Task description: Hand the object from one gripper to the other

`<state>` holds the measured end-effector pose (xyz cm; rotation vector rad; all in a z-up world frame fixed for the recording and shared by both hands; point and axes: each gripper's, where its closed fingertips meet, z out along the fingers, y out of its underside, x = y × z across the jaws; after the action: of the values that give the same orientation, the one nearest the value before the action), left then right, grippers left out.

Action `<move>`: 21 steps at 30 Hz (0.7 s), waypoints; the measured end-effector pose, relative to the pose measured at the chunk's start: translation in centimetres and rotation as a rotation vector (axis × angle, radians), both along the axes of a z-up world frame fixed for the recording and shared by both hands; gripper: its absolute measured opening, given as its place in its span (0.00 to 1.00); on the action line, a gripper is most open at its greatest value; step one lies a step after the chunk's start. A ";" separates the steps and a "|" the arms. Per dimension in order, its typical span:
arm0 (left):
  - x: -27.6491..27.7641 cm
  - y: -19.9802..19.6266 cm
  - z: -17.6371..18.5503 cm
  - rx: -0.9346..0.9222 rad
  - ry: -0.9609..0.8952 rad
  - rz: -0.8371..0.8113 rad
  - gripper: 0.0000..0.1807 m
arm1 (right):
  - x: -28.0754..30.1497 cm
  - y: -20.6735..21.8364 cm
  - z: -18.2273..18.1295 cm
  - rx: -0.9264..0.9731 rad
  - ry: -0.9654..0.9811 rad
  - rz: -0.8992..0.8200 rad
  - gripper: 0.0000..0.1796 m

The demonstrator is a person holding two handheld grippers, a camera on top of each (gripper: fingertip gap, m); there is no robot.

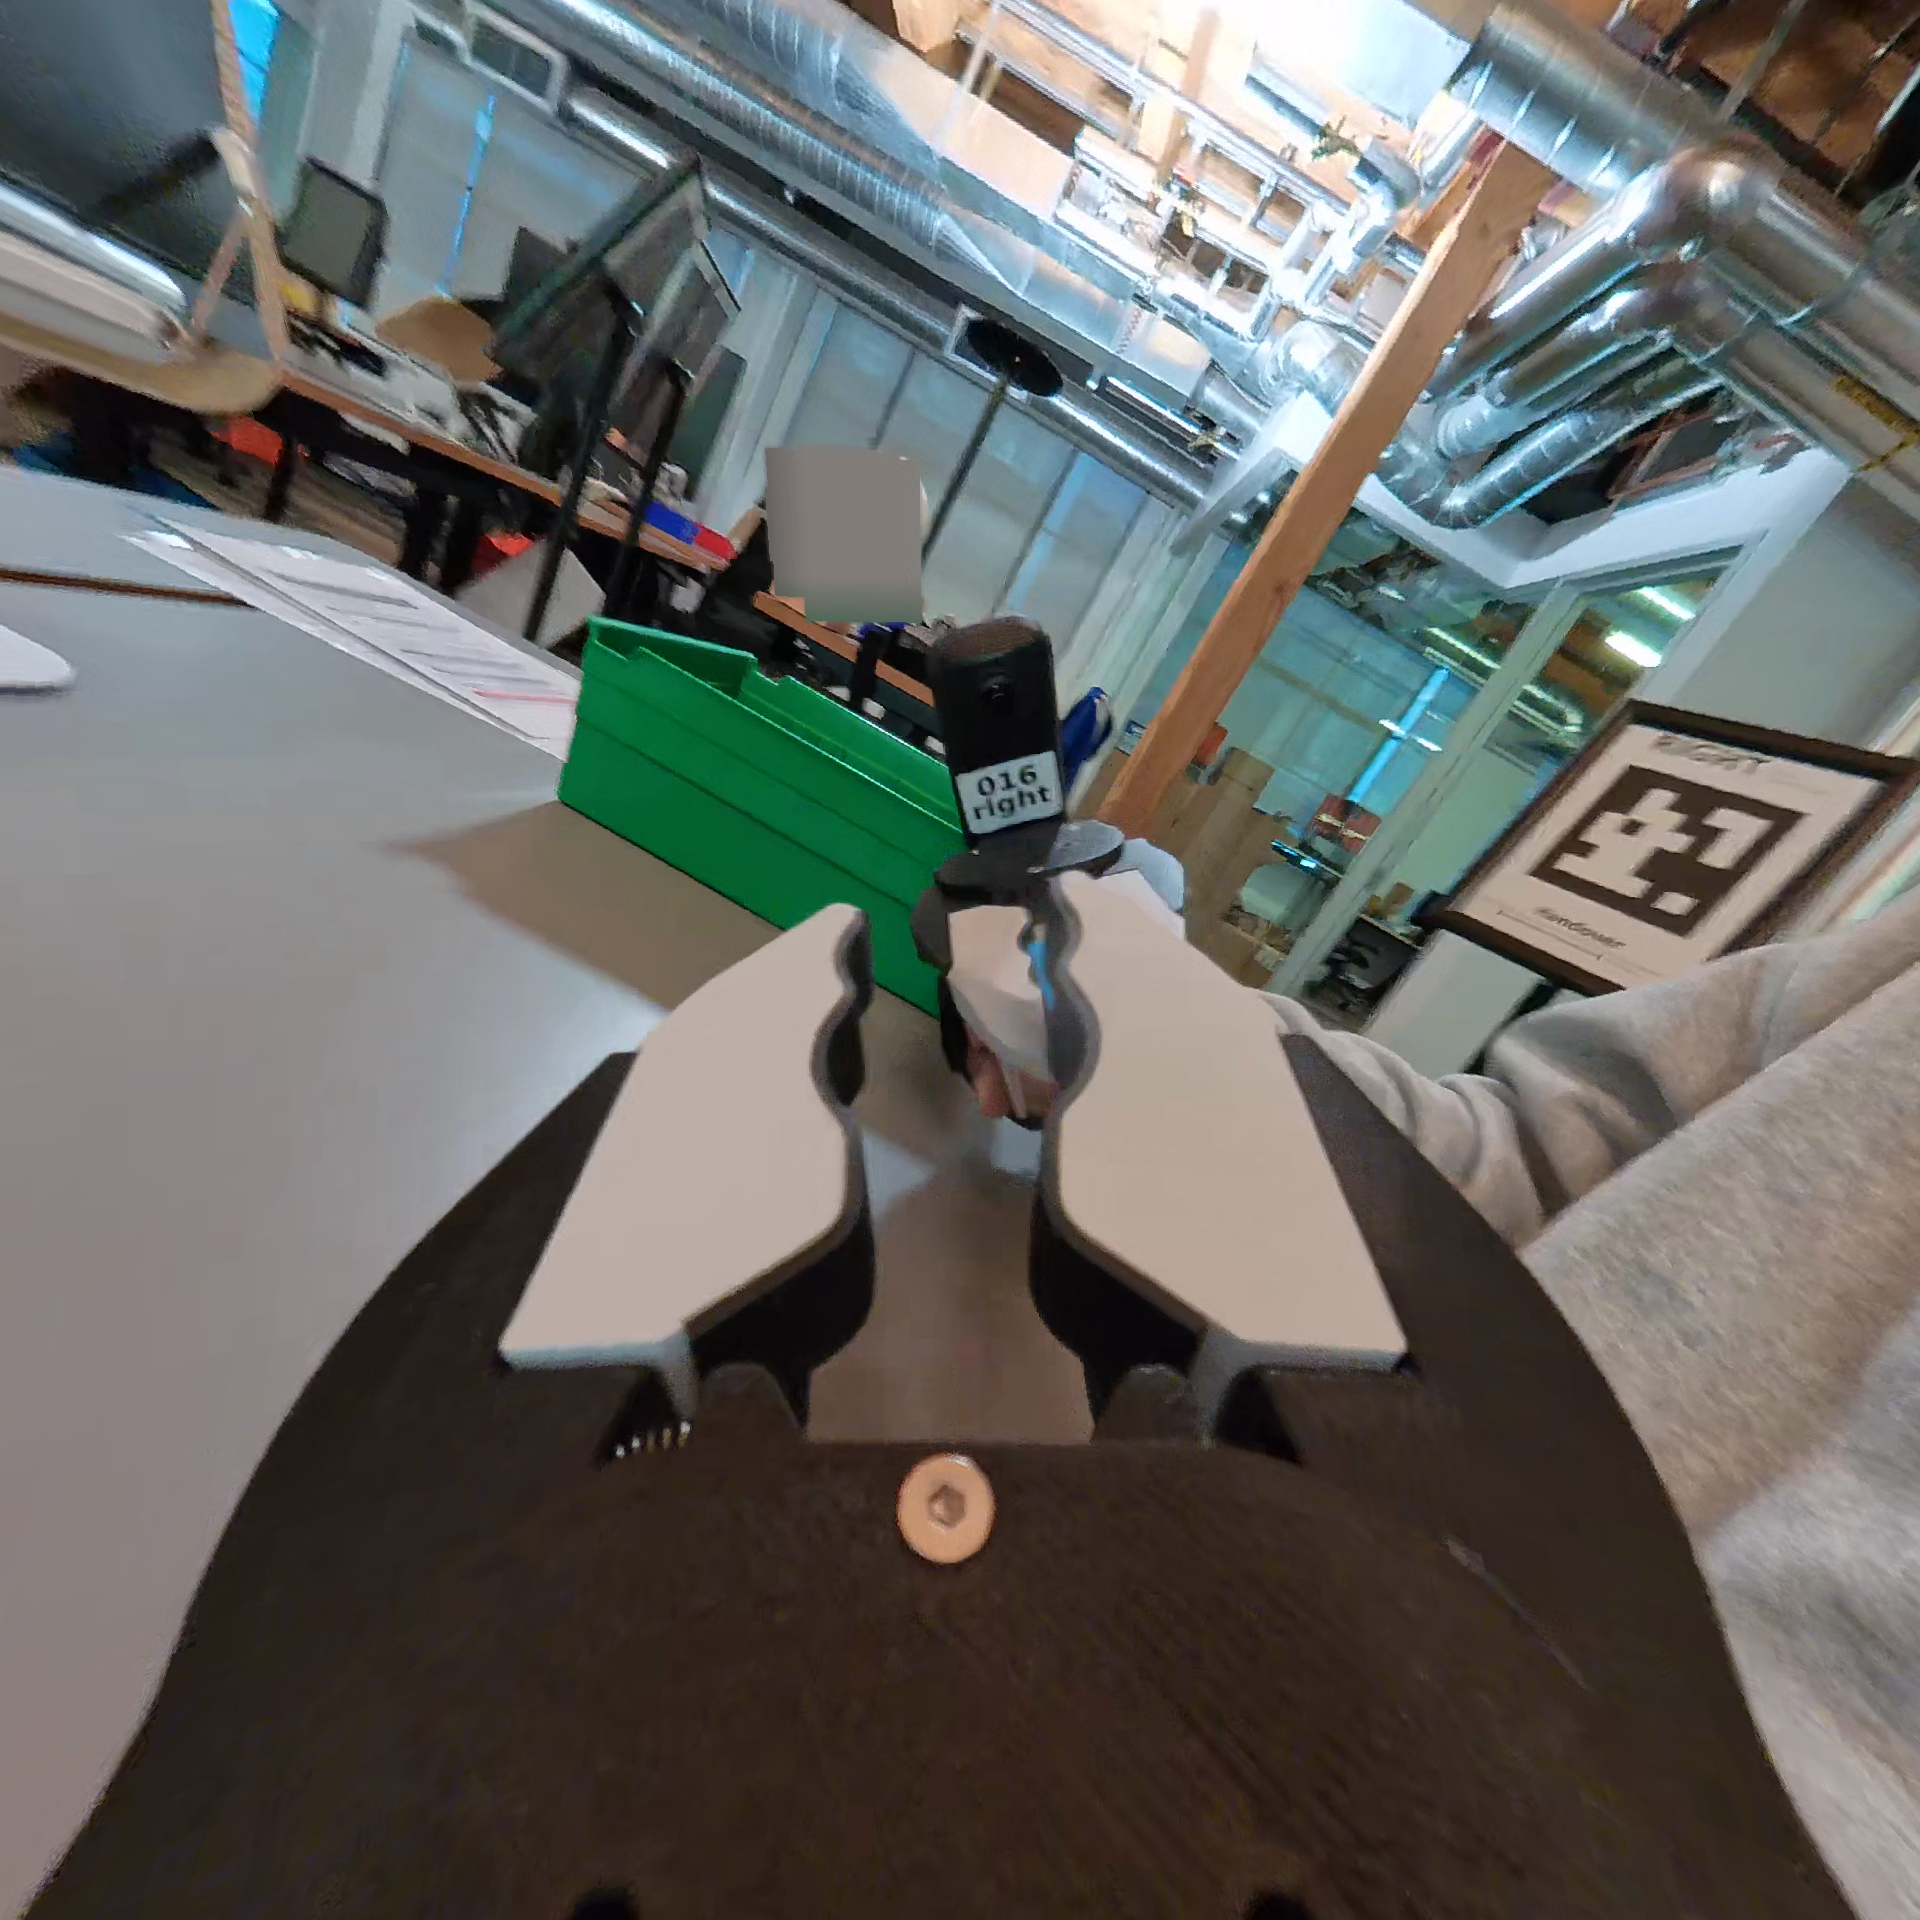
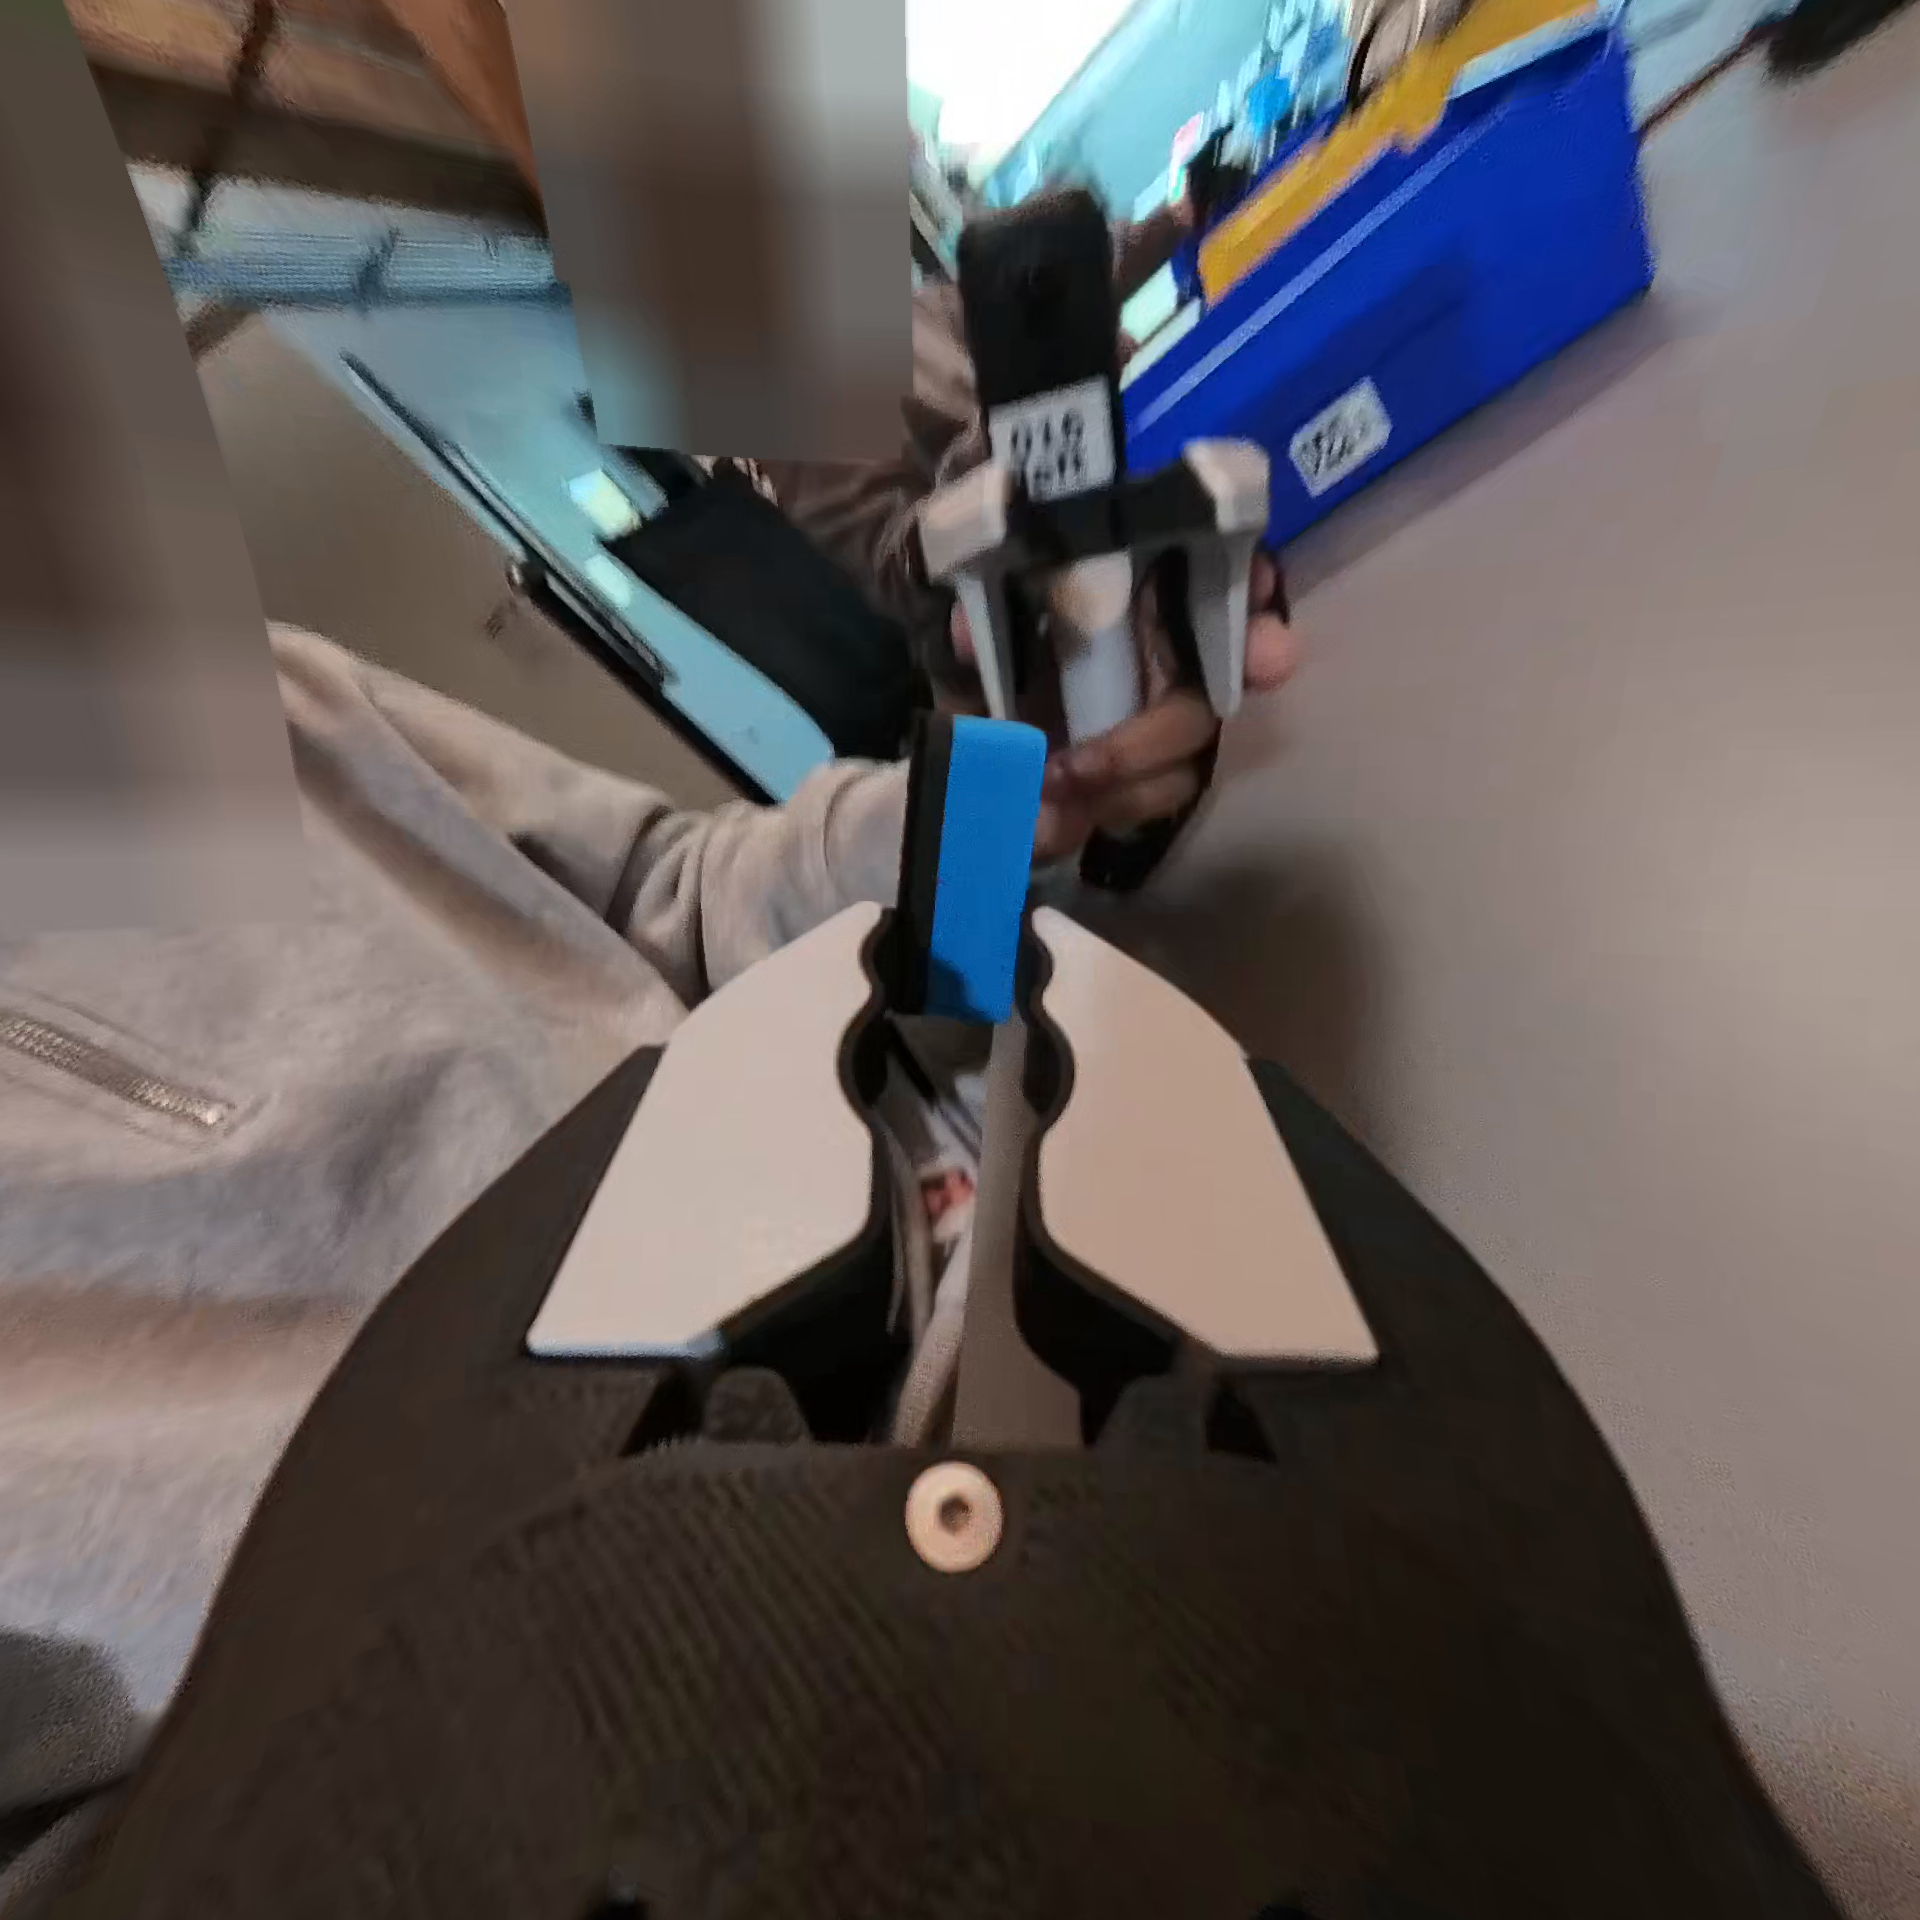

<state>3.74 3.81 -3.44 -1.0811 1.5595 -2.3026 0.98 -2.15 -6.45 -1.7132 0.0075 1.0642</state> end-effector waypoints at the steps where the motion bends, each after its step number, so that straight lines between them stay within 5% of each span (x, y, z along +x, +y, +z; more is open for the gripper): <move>1: -0.3 -0.1 -0.1 -0.015 0.023 -0.042 0.15 | -0.6 -0.1 -0.8 -0.043 -0.033 0.032 0.12; 8: -2.5 -4.1 -4.4 0.101 0.279 -0.402 0.22 | -1.2 -0.4 -3.0 -0.171 -0.115 0.070 0.12; 21: -2.6 -5.5 -7.4 0.319 0.358 -0.384 0.14 | 1.2 0.0 -3.9 -0.126 -0.250 -0.080 0.15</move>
<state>1.16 -1.67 -10.84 -1.2438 2.3589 -2.0327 2.20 -2.16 -10.37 -1.9336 -0.0158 0.7995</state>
